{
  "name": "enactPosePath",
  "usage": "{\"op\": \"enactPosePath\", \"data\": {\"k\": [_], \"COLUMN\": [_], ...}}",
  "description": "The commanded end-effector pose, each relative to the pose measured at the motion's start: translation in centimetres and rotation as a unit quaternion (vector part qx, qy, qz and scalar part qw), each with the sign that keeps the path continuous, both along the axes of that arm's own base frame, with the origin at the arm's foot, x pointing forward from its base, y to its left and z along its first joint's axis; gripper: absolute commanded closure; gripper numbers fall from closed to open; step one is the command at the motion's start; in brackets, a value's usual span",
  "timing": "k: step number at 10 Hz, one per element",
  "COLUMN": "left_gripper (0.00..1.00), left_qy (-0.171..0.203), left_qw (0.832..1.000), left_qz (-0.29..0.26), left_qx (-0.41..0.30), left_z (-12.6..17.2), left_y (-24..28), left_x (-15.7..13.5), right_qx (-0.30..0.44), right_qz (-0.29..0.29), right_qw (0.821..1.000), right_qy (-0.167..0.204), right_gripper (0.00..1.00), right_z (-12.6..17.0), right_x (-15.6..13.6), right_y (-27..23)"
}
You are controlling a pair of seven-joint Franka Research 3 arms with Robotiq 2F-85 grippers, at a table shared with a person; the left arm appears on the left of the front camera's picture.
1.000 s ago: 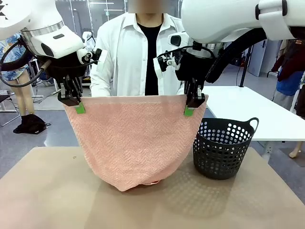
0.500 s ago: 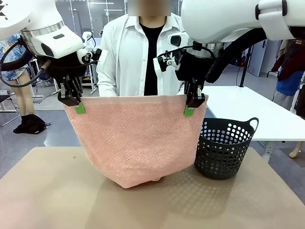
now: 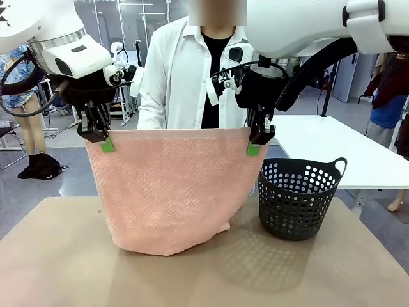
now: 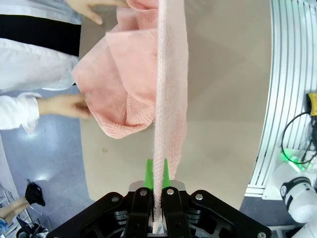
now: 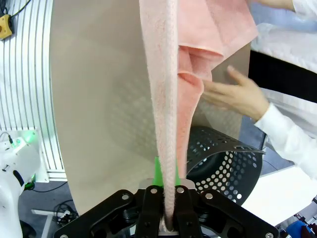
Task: Fold the towel.
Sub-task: Release the end of the 100 cm Hotel Towel you were holding and grab the top end of the folded side.
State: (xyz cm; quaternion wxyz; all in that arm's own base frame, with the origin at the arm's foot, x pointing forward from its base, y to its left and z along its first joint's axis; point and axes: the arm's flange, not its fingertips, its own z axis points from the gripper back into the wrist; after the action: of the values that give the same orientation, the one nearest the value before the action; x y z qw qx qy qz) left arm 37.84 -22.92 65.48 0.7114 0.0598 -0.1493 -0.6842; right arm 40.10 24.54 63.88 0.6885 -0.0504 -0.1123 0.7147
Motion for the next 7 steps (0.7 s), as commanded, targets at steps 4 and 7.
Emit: {"op": "enactPosePath", "data": {"k": [4, 7], "left_gripper": [1.0, 1.0], "left_qy": [0.001, 0.001], "left_qw": [1.0, 1.0], "left_qz": [0.001, 0.001], "left_qx": [-0.001, -0.001], "left_z": [0.0, 0.0], "left_y": [0.15, 0.15], "left_x": [0.08, 0.08], "right_qx": [0.0, 0.0], "right_qz": [0.0, 0.0], "right_qw": [1.0, 1.0], "right_qy": [0.0, 0.0], "right_gripper": [1.0, 1.0], "right_z": [-0.05, -0.05], "right_x": [0.01, 0.01], "right_y": [-0.03, -0.03]}}
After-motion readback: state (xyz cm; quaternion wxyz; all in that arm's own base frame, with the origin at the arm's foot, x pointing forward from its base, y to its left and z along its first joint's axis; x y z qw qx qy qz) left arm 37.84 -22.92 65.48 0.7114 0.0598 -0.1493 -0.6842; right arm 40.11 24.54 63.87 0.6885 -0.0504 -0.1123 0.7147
